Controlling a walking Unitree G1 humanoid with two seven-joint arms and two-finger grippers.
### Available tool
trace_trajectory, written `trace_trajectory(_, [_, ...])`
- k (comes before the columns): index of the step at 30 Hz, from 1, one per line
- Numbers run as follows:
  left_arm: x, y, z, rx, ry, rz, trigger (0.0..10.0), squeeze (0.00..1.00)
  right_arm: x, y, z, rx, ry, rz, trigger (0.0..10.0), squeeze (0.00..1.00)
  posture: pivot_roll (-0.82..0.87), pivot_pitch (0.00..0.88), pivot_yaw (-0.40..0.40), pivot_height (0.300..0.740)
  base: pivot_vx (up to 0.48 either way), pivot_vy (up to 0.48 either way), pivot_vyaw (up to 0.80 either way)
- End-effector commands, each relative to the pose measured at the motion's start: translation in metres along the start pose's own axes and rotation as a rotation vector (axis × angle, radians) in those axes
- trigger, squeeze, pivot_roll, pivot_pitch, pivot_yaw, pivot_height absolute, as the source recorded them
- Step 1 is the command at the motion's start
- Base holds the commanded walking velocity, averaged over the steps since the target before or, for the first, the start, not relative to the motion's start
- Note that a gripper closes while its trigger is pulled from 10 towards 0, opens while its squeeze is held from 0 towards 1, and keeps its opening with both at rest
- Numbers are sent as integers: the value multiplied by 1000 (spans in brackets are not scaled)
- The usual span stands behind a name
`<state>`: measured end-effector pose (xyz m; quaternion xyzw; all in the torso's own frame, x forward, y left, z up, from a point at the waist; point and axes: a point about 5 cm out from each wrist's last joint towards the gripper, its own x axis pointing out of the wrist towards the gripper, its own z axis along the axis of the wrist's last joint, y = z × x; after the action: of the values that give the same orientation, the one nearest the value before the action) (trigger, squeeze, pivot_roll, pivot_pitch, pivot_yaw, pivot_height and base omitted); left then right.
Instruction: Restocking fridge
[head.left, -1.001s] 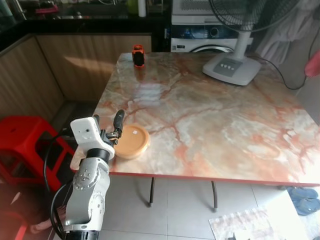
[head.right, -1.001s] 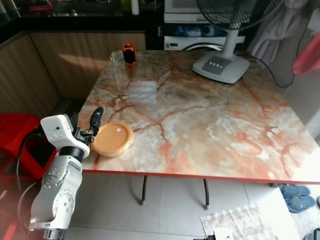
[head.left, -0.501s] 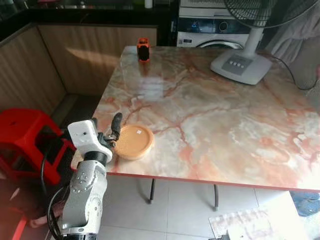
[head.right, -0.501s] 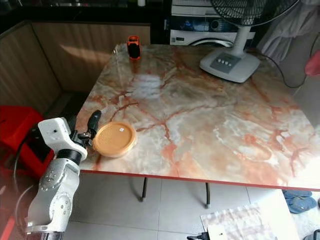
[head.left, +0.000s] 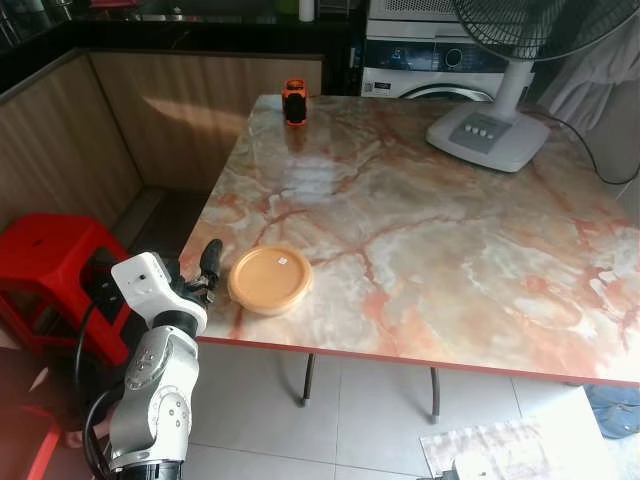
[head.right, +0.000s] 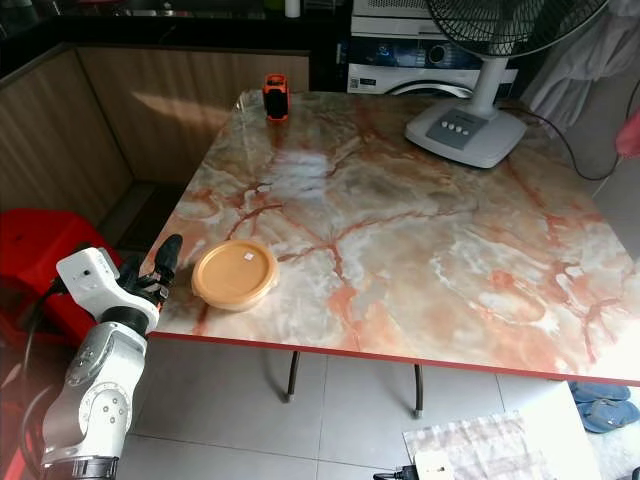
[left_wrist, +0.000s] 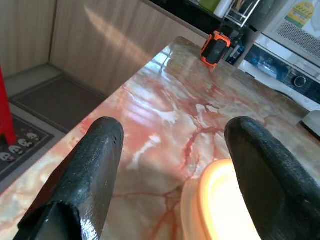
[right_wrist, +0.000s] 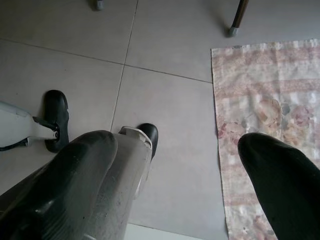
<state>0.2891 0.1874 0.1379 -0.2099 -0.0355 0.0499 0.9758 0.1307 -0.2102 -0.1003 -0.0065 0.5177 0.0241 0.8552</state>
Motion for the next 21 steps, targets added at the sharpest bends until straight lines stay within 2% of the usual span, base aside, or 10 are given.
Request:
trace_trajectory(1, [3,-4,8,33,-24,-26,10000,0,0,0,-3,-4,7,-2,10000,0,11,33,-3,740,0,0,0])
trace_trajectory(2, [3,-7,10,87,-40,-43,10000,0,0,0,-2,-5,7,-1,10000,0,13,33,-3,740,0,0,0])
trace_trajectory(4, [2,-14,13,137,-63,-78,10000,0,0,0,-2,-5,7,0,10000,0,14,34,-3,740,0,0,0])
trace_trajectory(10, [2,-27,22,184,-121,-109,10000,0,0,0,-2,-4,5,2,10000,0,12,35,-2,740,0,0,0])
trace_trajectory(13, [4,-31,25,227,-137,-129,10000,0,0,1,-1,-3,5,0,10000,0,12,36,-1,740,264,0,0])
trace_trajectory(21, [4,-31,26,259,-143,-136,10000,0,0,1,-1,-2,4,2,10000,0,12,37,0,740,285,0,0])
